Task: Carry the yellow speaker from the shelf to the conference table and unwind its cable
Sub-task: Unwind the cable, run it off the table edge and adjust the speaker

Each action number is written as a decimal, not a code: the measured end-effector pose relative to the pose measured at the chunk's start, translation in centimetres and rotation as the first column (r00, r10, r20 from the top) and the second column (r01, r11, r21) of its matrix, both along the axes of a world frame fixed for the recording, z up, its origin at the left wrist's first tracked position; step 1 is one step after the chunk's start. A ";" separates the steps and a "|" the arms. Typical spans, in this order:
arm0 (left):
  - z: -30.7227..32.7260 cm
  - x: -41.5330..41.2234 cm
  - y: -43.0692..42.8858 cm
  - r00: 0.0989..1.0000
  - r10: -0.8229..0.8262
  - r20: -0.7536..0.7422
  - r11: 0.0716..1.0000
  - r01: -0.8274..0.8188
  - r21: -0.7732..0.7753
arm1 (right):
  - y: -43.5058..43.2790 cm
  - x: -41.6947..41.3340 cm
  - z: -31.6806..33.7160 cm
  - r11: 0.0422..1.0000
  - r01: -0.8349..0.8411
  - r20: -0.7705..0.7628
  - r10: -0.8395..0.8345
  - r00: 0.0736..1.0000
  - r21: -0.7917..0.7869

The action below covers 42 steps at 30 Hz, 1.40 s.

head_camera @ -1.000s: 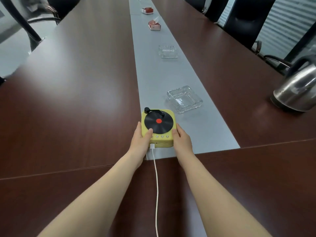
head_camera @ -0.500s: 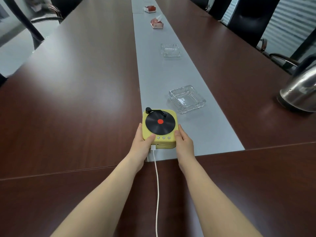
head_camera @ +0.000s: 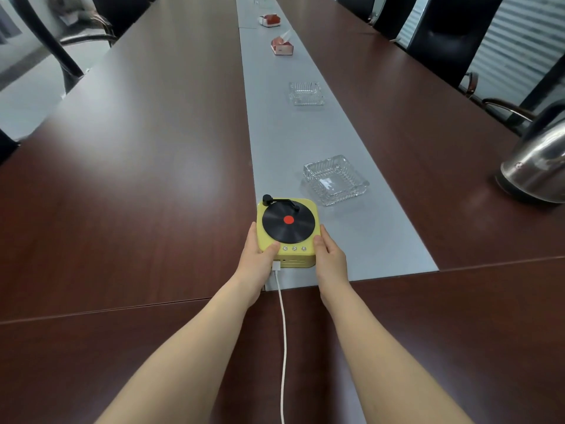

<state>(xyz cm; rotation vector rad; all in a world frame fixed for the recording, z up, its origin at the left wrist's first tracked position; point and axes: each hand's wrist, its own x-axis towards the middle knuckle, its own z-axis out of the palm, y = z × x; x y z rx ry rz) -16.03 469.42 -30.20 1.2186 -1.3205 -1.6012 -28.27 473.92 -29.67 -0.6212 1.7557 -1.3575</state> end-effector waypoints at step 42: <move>-0.6 0.1 -0.3 0.997 -0.019 0.071 0.999 0.023 -0.043 | -0.3 0.0 -0.6 1.000 -0.013 -0.029 0.013 1.000 -0.013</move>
